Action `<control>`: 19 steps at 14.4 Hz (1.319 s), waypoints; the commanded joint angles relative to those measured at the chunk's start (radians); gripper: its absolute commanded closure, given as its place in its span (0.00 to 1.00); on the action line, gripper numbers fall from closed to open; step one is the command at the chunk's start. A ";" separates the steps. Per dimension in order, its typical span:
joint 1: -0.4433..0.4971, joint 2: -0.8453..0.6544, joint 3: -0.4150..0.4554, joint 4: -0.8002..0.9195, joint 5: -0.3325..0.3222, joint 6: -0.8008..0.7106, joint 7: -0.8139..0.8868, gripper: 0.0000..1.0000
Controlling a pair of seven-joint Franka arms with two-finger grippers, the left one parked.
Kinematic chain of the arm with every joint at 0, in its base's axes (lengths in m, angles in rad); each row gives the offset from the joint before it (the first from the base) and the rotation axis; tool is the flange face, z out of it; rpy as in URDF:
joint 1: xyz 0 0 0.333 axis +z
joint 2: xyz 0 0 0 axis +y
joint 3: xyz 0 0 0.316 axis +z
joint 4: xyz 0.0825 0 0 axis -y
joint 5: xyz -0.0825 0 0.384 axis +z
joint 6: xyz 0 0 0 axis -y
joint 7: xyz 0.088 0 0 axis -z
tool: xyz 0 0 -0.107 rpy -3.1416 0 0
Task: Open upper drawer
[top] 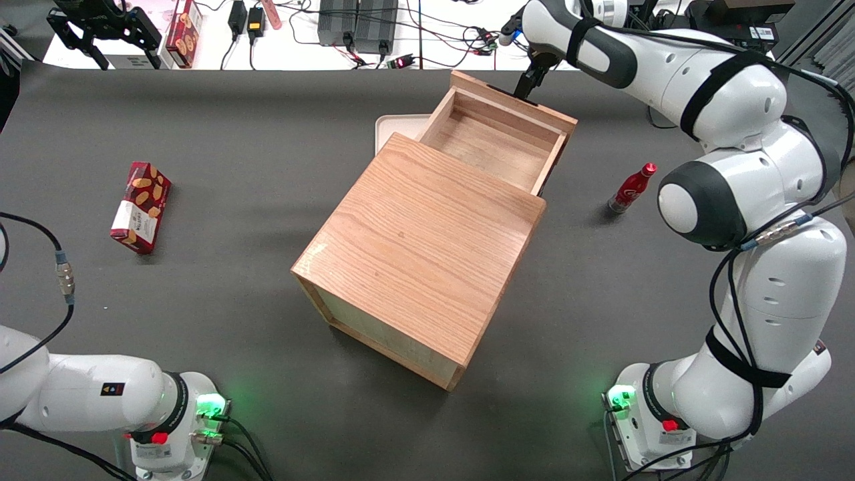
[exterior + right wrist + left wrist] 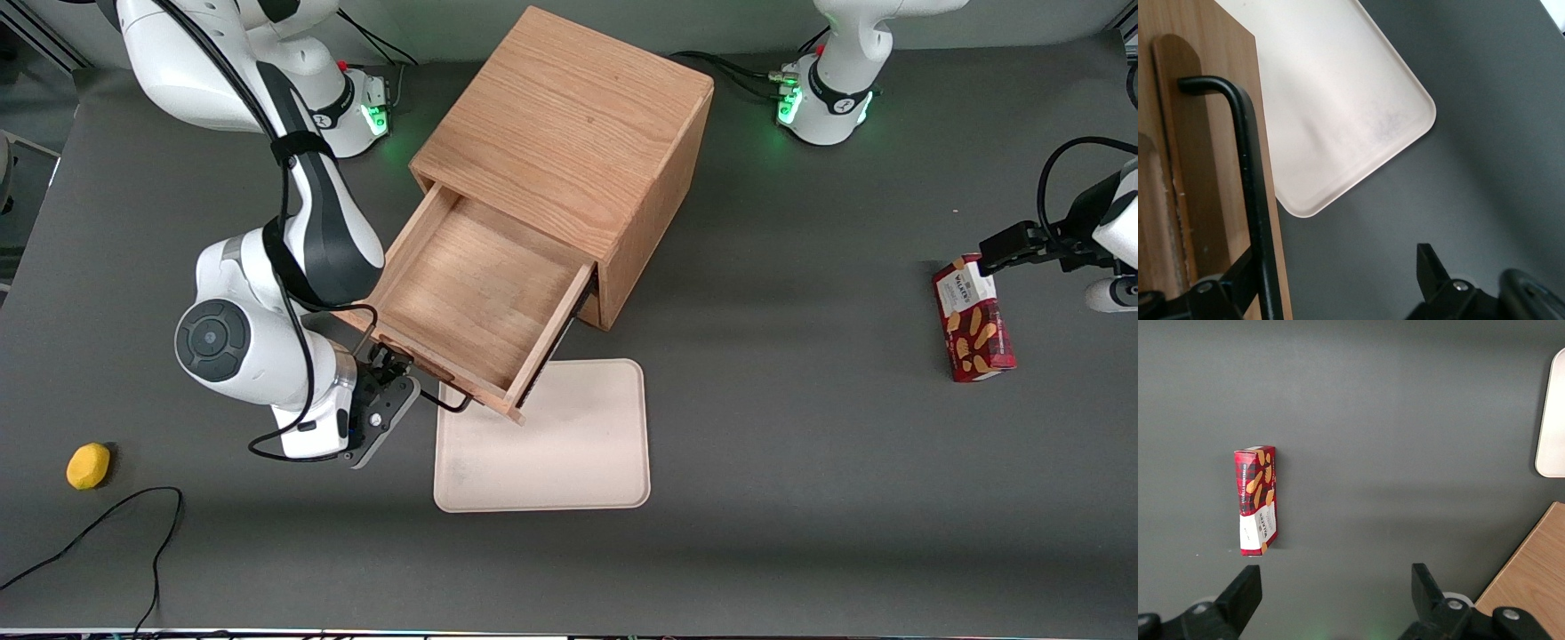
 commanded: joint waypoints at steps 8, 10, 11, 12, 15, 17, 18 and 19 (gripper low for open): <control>-0.043 0.059 0.005 0.090 0.055 -0.019 -0.057 0.00; -0.049 0.063 0.005 0.094 0.057 -0.019 -0.064 0.00; -0.049 0.061 0.006 0.094 0.061 -0.019 -0.062 0.00; -0.049 0.058 0.005 0.094 0.070 -0.022 -0.059 0.00; -0.049 0.043 0.005 0.094 0.086 -0.058 -0.053 0.00; -0.049 0.027 -0.002 0.094 0.122 -0.085 -0.051 0.00; -0.049 0.026 -0.005 0.096 0.133 -0.099 -0.051 0.00; -0.049 0.015 -0.006 0.096 0.133 -0.113 -0.051 0.00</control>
